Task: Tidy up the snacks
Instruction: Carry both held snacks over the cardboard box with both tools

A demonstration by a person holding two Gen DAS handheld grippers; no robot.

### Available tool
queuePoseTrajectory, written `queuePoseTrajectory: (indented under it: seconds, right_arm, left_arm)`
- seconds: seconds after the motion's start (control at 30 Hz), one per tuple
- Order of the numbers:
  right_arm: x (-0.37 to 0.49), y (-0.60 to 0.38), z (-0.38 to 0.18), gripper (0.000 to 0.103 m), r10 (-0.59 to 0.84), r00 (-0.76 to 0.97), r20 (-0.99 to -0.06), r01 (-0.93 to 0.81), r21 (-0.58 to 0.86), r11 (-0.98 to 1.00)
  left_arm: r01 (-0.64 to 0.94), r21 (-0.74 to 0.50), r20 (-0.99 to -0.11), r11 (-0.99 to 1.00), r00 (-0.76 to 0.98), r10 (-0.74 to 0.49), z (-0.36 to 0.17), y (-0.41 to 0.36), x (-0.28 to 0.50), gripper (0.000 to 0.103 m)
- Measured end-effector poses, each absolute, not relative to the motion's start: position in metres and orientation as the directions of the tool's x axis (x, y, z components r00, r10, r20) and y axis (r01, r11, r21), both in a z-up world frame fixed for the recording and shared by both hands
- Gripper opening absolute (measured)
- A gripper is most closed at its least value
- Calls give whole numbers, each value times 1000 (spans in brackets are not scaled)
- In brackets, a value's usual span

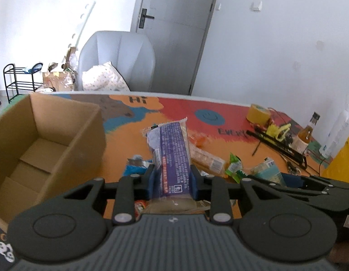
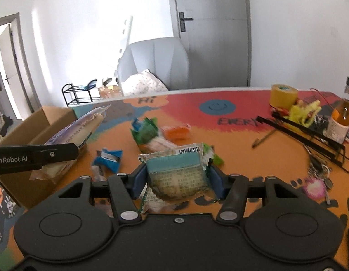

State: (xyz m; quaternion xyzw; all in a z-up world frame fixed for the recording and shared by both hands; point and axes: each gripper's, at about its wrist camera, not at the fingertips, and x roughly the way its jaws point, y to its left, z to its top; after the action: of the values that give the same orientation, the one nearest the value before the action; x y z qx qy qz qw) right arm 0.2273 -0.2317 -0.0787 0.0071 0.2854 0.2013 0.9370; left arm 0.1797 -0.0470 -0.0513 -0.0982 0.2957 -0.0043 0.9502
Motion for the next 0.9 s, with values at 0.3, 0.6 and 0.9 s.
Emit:
queuePoseTrajectory:
  seconds: [0.3, 0.6, 0.9]
  right_arm:
    - [224, -198, -64, 56, 437, 751, -495, -433, 130, 892]
    - [224, -165, -55, 56, 485, 734, -476, -482, 138, 865]
    - [226, -132, -50, 55, 527, 710, -467, -535, 130, 835]
  left_arm:
    - [-84, -187, -531, 979, 847, -29, -36, -18, 168, 29]
    - [-128, -180, -514, 975, 858, 18, -28, 11, 156, 29]
    - [-193, -194, -506, 962, 860, 71, -26, 44, 149, 29]
